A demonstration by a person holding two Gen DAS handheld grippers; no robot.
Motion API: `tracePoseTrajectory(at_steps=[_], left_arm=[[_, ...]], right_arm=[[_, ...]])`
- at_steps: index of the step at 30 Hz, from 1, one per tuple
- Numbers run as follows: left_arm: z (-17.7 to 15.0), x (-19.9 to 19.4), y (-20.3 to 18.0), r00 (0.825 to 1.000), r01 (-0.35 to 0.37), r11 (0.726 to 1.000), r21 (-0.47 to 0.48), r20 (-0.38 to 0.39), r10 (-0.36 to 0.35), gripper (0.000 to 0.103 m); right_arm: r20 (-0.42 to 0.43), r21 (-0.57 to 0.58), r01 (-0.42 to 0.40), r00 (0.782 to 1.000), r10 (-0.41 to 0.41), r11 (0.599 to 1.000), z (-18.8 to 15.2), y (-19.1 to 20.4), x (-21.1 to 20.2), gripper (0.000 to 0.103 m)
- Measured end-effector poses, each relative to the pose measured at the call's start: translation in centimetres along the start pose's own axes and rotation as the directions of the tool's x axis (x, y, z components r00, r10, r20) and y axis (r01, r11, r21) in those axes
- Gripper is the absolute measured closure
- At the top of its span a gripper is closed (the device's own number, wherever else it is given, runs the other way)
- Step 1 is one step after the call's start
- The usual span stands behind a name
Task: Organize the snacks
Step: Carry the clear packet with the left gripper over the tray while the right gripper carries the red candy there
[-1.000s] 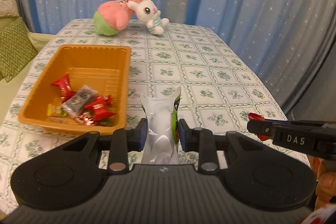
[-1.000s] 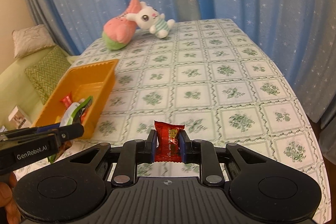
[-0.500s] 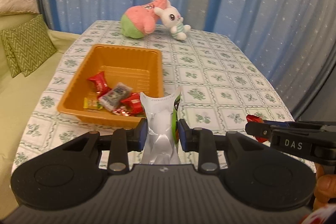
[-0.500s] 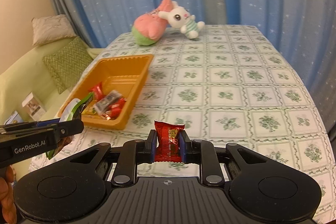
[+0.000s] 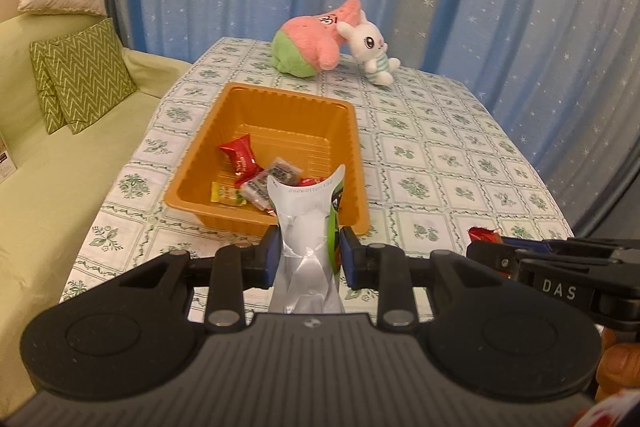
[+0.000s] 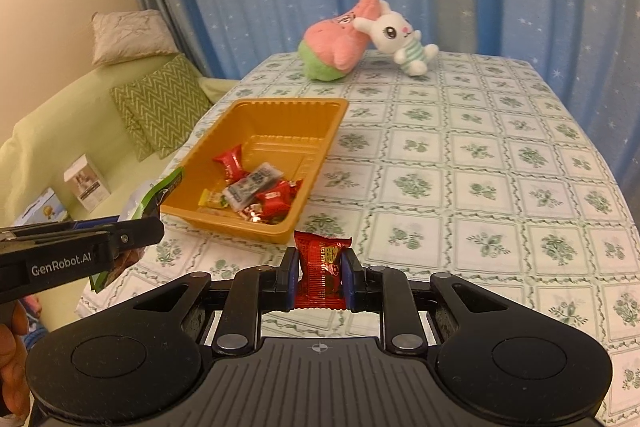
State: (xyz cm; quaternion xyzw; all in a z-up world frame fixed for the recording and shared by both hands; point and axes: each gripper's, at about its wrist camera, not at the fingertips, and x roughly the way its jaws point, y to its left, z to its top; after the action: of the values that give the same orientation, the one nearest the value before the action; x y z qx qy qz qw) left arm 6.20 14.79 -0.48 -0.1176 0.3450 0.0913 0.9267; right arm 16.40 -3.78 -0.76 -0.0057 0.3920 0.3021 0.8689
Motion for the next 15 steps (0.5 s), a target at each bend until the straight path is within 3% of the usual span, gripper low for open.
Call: tracePoseTrajectory(at_steps=[15], left_arm=[[0.5, 1.1, 2.5, 1.000, -0.014, 0.999, -0.029, -0.012, 0.013, 0.075]], right_arm=[[-0.023, -0.035, -0.021, 1.000, 0.020, 0.999, 0.9, 2.1, 2.6, 0.081]])
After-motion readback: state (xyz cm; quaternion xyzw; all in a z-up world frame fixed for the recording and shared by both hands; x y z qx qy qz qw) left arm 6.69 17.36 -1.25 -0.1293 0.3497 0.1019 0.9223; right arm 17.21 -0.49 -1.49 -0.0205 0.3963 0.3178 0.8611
